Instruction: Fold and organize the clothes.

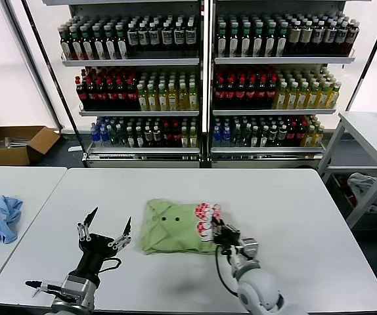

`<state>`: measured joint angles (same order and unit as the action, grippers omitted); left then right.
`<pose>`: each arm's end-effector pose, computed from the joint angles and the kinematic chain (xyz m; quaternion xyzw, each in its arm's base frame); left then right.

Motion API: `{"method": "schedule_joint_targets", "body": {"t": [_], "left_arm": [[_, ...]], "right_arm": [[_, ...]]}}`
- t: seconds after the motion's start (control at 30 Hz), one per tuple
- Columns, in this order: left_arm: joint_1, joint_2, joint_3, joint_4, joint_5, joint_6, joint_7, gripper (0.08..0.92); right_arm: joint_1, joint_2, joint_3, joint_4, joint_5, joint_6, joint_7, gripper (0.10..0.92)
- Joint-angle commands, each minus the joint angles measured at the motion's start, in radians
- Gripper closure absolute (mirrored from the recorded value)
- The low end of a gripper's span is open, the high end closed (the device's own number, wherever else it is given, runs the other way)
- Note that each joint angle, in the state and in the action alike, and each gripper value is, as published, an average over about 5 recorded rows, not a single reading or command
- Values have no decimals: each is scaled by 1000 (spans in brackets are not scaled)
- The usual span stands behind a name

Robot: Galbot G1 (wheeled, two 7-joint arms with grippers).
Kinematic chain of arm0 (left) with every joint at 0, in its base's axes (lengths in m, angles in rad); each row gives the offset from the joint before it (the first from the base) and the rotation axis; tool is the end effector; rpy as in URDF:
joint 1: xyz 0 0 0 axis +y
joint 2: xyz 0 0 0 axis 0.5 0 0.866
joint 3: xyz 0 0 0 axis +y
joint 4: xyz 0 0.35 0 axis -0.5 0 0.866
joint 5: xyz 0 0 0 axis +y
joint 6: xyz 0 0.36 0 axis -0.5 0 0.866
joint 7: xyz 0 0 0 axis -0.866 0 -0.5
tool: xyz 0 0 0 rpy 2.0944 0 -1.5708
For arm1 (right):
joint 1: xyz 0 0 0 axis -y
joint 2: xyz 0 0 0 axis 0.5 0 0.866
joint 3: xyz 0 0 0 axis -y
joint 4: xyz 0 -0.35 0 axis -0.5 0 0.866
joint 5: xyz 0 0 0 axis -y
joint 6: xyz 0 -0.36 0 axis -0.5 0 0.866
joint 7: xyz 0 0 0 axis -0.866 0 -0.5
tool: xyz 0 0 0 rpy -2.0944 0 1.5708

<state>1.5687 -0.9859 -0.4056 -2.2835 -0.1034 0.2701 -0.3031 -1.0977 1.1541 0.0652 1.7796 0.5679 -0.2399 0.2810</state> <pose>0.1781 0.0365 -0.2329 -0.0462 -0.9803 -0.1883 0.0389 0.2995 0.0310 -0.3304 0.1194 -0.9777 -0.0503 0.1653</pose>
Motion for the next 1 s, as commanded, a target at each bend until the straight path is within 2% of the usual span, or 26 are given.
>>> {"method": "schedule_joint_targets", "body": {"t": [0.03, 0.13, 0.2, 0.33, 0.47, 0.6, 0.73, 0.87, 1.0], "left_arm": [[7, -1, 3, 0, 0, -4, -1, 177], [7, 4, 0, -12, -5, -1, -4, 177], [5, 6, 2, -20, -11, 5, -8, 177], [-1, 7, 15, -27, -20, 15, -13, 177], [0, 5, 24, -34, -21, 19, -15, 177], [15, 10, 13, -50, -41, 17, -26, 177], [42, 27, 13, -64, -110, -9, -35, 177], [90, 41, 45, -47, -156, -123, -48, 177], [142, 42, 59, 19, -163, -299, -54, 177]], "right_arm": [[-126, -145, 241, -13, -18, 54, -89, 875], [-125, -148, 262, -16, -39, 57, -125, 858], [-114, -147, 277, -17, -82, 54, -150, 818], [-70, -143, 306, -25, -201, 43, -235, 706], [-53, -171, 321, 18, -234, 15, -273, 585], [-118, -235, 379, 119, -206, 21, -232, 472], [-311, -280, 504, 298, -137, 36, -141, 360], [-582, -276, 658, 462, -89, 69, -52, 248], [-831, -228, 766, 549, -94, 213, 14, 206]]}}
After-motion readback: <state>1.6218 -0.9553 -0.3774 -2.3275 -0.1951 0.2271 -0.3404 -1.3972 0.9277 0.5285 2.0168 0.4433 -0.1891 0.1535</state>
